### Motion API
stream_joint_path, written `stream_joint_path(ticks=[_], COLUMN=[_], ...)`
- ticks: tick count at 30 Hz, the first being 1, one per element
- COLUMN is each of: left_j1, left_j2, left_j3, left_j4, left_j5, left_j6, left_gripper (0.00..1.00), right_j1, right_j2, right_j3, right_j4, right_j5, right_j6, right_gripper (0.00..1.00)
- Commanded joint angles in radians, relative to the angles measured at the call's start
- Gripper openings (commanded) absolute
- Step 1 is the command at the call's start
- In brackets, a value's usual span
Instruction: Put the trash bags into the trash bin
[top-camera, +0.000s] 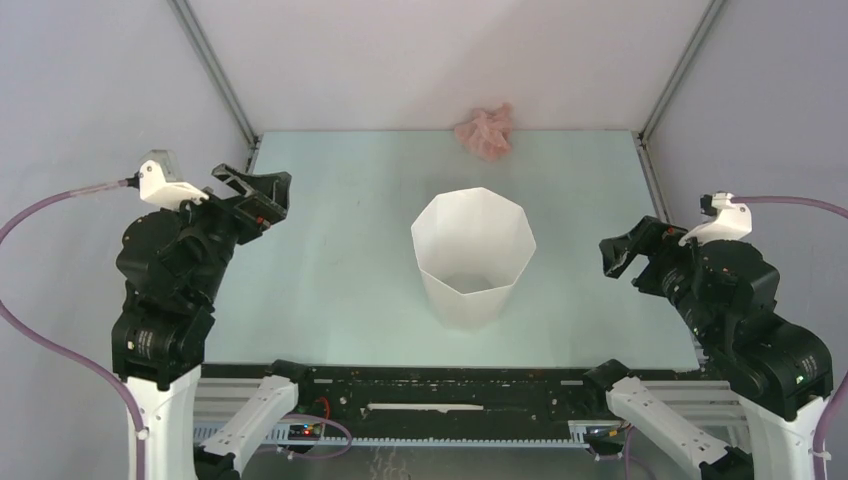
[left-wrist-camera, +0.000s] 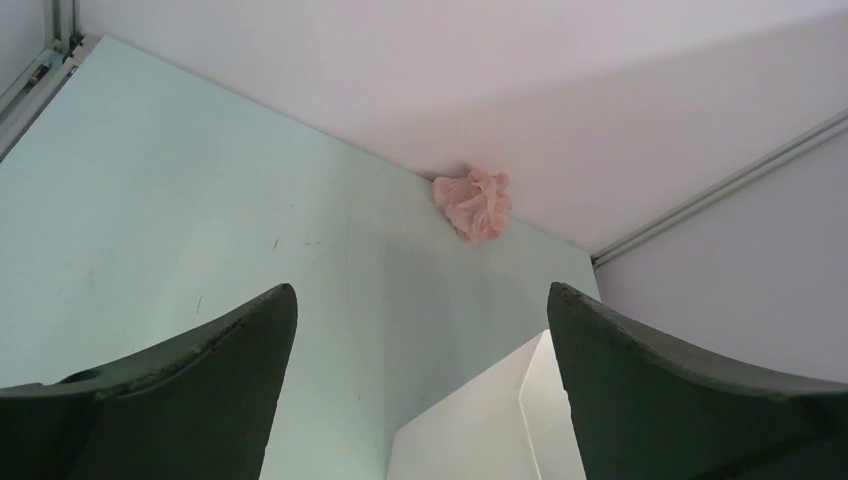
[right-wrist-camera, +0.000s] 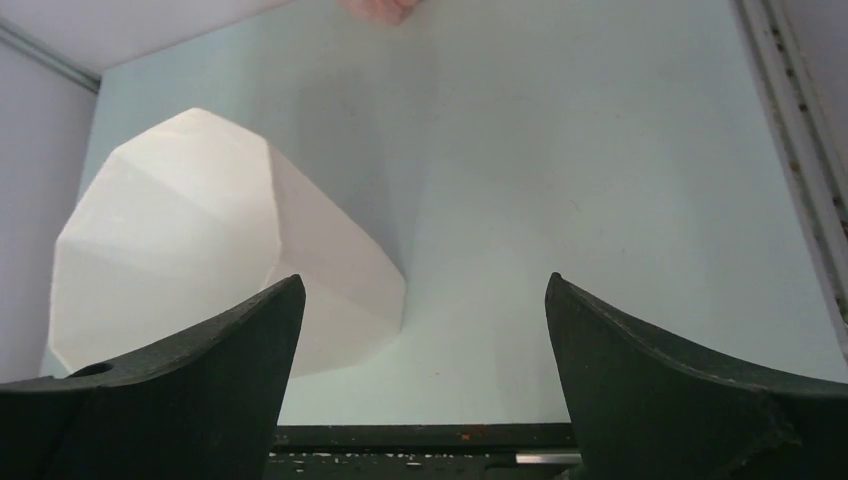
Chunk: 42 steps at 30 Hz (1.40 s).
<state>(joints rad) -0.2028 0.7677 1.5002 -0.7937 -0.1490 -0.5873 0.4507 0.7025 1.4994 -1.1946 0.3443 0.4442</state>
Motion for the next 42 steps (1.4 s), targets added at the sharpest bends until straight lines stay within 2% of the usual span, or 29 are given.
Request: stream_joint_path(ticks=[1,10,15,20,22,25,27,29,35,42], left_j1=[0.031,0.05,0.053,0.055,0.055,0.056,0.057,0.057,0.057,0.057], left_j2=[0.02,0.052,0.067,0.071,0.07,0.076,0.083,0.088,0.085,0.079], left_j3=[0.029,0.031,0.034,0.032,0.029,0.034,0.041,0.052,0.06,0.077], left_j4=[-0.039,-0.07,-0.076,-0.079,-0.08,-0.08,-0.08,-0.078,-0.083,-0.108], left_j5=[0.064,0.152,0.184,0.2,0.2,0.207,0.217,0.225,0.236,0.235], left_j6=[-0.016,-0.018,-0.024,-0.015,-0.012,-0.013,-0.015,-0.019,-0.027,-0.021], left_gripper=[1.0,1.0,1.0,1.0,1.0,1.0,1.0,1.0,1.0,1.0], right_j1=[-0.017,-0.029,-0.047,-0.148,-0.219,-0.323,-0.369,-0.392,-0.388,-0.237], right_j2=[-0.013,0.0,0.022,0.037,0.03,-0.007,-0.026,-0.014,0.109,0.289], right_j3=[0.019,-0.025,-0.138,-0.271,-0.339,-0.489,-0.6,-0.686,-0.872,-0.907], right_j4=[-0.058,-0.184,-0.238,-0.246,-0.194,-0.048,0.066,0.161,0.456,0.702], right_j5=[0.086,0.165,0.157,0.1,-0.021,-0.318,-0.51,-0.628,-0.898,-0.922], right_j6=[0.031,0.067,0.154,0.21,0.204,0.207,0.23,0.263,0.432,0.606], right_gripper=[0.99,0.99,1.0,1.0,1.0,1.0,1.0,1.0,1.0,1.0])
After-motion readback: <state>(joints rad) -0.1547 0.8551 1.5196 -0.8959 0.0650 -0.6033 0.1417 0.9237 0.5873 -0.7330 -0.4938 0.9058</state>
